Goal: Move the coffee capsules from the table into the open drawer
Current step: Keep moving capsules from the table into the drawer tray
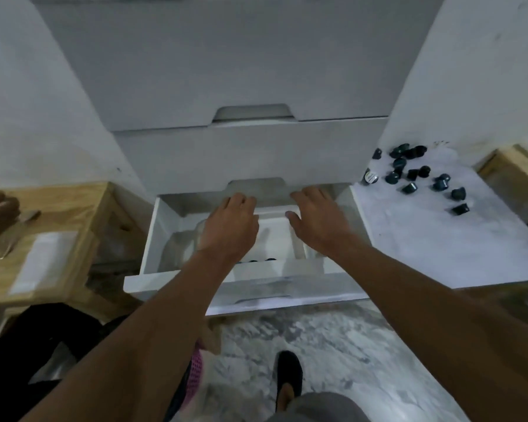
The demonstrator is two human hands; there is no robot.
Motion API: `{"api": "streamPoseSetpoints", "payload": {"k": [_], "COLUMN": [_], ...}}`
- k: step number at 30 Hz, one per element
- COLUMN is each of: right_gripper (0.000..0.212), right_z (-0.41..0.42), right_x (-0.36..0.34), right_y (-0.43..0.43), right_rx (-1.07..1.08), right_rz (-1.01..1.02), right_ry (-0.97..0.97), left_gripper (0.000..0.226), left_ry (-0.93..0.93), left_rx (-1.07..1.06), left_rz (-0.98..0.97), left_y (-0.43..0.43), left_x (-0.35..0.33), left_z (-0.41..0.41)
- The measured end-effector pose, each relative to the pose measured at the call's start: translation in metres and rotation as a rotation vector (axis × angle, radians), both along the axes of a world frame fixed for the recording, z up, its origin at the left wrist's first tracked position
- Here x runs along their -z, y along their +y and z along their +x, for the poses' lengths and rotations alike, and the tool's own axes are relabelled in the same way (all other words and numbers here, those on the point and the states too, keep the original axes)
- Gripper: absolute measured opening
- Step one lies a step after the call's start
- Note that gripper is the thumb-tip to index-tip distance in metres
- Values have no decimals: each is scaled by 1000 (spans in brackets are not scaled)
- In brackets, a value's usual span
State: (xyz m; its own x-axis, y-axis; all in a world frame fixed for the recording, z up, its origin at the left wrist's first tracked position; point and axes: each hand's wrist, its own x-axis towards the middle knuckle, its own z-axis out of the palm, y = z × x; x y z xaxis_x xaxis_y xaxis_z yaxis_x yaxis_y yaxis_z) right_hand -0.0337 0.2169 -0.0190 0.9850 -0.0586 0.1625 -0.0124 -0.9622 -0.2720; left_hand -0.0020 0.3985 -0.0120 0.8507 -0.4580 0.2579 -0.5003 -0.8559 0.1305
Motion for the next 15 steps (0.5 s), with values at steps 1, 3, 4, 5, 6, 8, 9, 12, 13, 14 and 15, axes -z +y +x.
{"api": "streamPoseSetpoints", "payload": {"k": [1,3,4,5,6,8,9,12,13,14,15], "right_gripper": [41,37,35,35,36,39,41,41,41,41,41], "right_z": [-11,-32,-44,-55,-66,-86,-95,-119,-126,-133,-140], "right_x": [-7,-19,-24,-30,-35,-44,-48,-57,-60,-62,-64], "right_y": [-1,-4,-8,-12,-17,-28,-35,-58,-67,-76,-87], "right_rx": [28,71,89,110,132,163,178,248,270,287,303], "right_rz": [-7,-16,-19,-16,-15,-34,-52,-69,-70,-71,-70], "right_ry": [-40,-117,-150,-168,-179,-185,-195,-216,-216,-211,-209], "left_gripper": [29,27,27,28,29,31,31,27,27,26,24], "left_ry": [-50,-150,-176,-181,-182,-216,-243,-306,-318,-329,-340], "left_rx": [22,75,94,108,122,159,179,234,250,262,268], "left_rz": [-32,-56,-60,-66,-71,-74,-67,-64,-64,-62,-58], "left_y": [0,-3,-6,-11,-15,-26,-33,-57,-66,-76,-88], "left_x": [-4,-11,-17,-22,-28,-38,-43,-54,-57,-59,-60], "left_z": [-8,-20,-26,-31,-37,-47,-51,-63,-67,-71,-74]}}
